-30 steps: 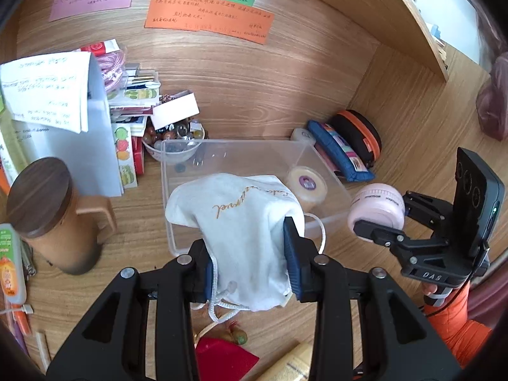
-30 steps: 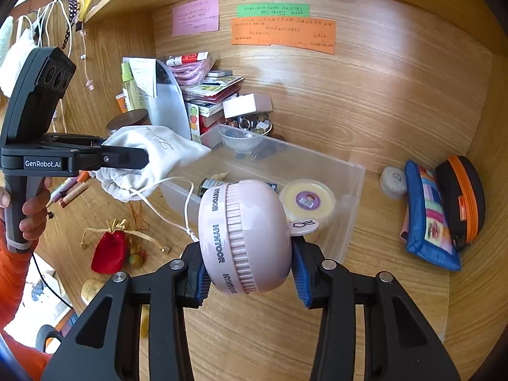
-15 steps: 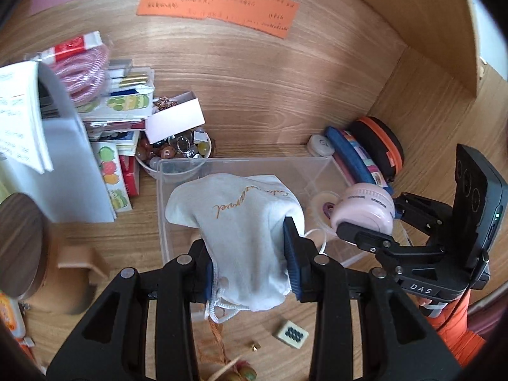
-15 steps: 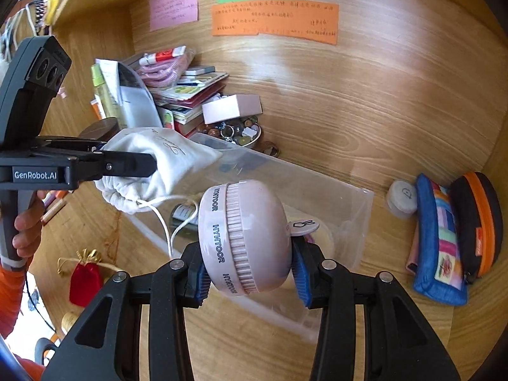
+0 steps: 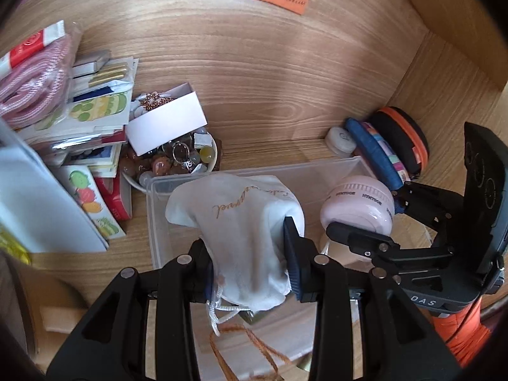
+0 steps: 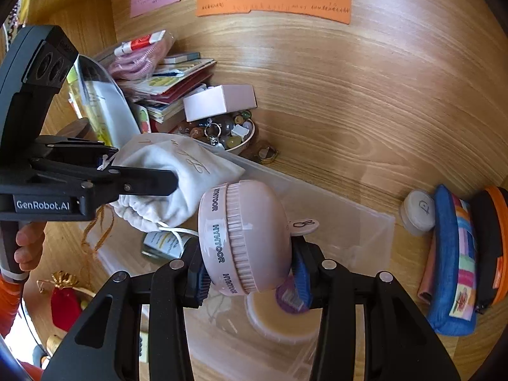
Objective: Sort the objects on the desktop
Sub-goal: 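Lower the pouch and pink container into the clear box and open both tools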
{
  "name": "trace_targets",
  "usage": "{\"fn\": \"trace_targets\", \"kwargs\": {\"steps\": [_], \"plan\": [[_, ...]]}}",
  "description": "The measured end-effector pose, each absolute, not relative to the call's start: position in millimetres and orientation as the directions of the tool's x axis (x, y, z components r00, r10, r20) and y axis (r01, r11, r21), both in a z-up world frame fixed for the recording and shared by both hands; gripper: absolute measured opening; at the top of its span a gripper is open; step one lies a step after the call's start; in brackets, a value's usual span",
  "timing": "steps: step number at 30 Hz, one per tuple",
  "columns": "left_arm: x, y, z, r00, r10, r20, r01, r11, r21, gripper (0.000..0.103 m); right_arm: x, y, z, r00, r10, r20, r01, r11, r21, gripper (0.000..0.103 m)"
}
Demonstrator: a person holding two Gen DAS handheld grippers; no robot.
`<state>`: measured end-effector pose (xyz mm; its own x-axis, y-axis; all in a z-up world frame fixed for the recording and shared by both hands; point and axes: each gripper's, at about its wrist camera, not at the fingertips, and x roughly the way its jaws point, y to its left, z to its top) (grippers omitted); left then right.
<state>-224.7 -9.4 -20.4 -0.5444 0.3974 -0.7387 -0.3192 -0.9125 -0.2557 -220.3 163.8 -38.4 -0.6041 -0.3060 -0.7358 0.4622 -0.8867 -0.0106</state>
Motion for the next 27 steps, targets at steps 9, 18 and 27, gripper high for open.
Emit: {"fn": "trace_targets", "kwargs": {"steps": [9, 18, 27], "plan": [[-234.6, -2.8, -33.8, -0.533, 0.379, -0.757, -0.346, -0.913, -0.214, 0.035, -240.1, 147.5, -50.4, -0.567, -0.27, -0.778, 0.485, -0.873, -0.05, 0.039], [-236.7, 5.3, -47.2, -0.518, 0.331, -0.789, -0.356, -0.922, -0.152, 0.036, -248.9, 142.4, -64.5, -0.535, -0.241, -0.81, 0.479, -0.876, -0.056, 0.039], [-231.3, 7.7, -48.8, -0.534, 0.291, -0.793, -0.357, -0.929, -0.1, 0.037, -250.7, 131.6, -70.1, -0.53, -0.188, -0.827, 0.49, -0.863, -0.117, 0.039]]}}
